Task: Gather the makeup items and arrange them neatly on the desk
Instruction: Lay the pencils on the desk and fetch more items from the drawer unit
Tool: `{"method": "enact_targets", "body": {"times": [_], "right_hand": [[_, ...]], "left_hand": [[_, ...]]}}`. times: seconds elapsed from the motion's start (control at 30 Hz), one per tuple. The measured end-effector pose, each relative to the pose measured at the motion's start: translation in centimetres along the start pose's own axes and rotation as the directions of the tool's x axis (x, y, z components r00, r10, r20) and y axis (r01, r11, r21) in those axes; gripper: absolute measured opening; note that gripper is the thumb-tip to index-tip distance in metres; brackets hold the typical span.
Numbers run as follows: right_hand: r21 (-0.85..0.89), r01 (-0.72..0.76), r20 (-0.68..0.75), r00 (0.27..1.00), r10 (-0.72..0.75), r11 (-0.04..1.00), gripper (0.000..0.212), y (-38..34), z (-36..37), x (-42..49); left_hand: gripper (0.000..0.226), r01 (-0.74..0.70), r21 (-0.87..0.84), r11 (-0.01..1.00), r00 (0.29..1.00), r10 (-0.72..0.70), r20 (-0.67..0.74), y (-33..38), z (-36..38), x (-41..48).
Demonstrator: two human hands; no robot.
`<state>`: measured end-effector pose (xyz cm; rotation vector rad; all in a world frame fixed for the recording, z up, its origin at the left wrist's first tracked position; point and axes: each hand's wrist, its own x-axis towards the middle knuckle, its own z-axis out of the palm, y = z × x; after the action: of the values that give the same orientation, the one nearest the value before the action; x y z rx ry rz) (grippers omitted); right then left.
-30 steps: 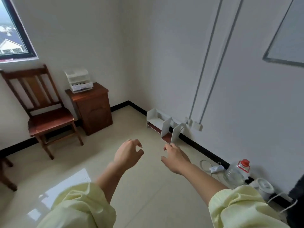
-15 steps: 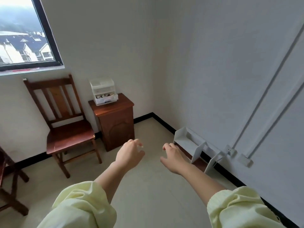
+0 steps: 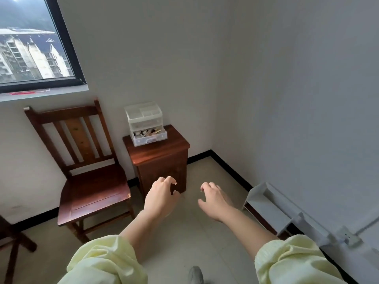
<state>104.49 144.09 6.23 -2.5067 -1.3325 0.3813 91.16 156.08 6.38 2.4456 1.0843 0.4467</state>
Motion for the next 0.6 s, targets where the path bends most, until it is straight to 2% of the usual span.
{"method": "enact_targets", "body": {"times": [0.33, 0.6], "right_hand": [[0.005, 0.091, 0.070, 0.993, -0.091, 0.996, 0.031, -2.0, -0.2, 25.2], [0.017, 0.142, 0.158, 0.977, -0.143, 0.990, 0.028, -4.7, 2.0, 39.0]], "left_hand": [[0.032, 0.178, -0.080, 0.981, 0.981, -0.183, -0.058, -6.2, 2.8, 22.3], [0.031, 0.263, -0.097, 0.960, 0.964, -0.266, -0.025, -12.4, 4.1, 34.0]]}}
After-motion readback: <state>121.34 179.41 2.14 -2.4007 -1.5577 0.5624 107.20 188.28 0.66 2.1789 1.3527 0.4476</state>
